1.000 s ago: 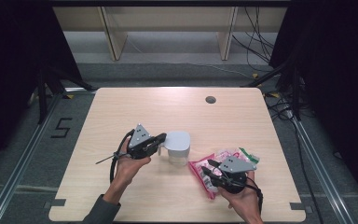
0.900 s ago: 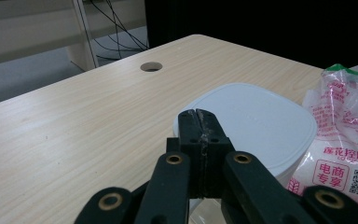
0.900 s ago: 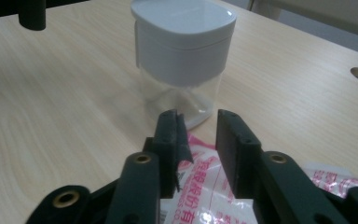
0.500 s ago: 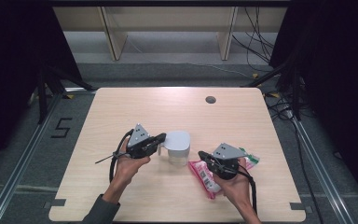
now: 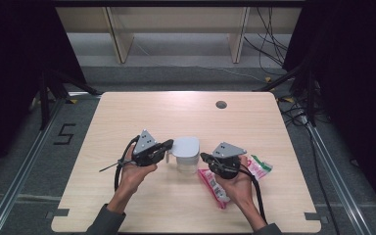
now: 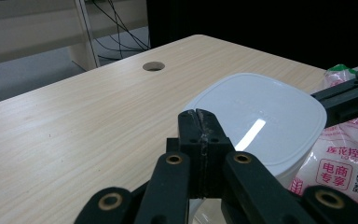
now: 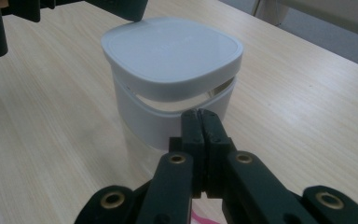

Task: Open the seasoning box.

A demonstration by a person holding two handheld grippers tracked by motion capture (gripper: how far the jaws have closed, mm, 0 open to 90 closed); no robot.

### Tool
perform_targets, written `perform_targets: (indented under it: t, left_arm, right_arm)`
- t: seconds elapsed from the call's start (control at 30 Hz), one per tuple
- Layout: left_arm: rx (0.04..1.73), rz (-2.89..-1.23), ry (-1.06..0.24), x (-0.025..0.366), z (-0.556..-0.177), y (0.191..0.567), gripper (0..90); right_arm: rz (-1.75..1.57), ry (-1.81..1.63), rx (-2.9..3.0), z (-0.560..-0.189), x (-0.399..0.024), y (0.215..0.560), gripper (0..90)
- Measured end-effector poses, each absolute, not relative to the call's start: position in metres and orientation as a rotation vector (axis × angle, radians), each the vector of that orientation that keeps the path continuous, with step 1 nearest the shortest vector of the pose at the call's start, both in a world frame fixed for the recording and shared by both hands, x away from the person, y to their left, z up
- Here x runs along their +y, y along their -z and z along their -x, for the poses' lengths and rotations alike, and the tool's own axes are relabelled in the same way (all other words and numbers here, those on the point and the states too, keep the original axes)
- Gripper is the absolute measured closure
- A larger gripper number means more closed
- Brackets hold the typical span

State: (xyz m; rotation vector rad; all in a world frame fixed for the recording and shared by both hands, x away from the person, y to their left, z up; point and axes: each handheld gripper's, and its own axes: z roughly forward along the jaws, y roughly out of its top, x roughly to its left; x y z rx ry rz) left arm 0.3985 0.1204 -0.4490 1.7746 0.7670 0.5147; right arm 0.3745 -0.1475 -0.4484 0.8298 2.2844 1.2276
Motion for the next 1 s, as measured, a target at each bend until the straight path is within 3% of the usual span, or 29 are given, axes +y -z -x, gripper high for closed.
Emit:
perform_targets:
  t: [0.57,0.73,1.0]
  left_arm:
    - [0.781,-1.769,-0.522,0.123,-0.4,0.451,87.0]
    - [0.784,-1.76,-0.508,0.129,-0.398,0.448,76.6]
    - [0.806,-1.763,-0.477,0.15,-0.382,0.45,52.3]
  right_arm:
    - [-0.765,-1.236,2.255,-0.376,-0.137,0.44,90.0]
    - [-0.771,-1.25,2.248,-0.377,-0.135,0.436,90.0]
    - [-0.744,-1.272,2.239,-0.379,-0.129,0.429,90.0]
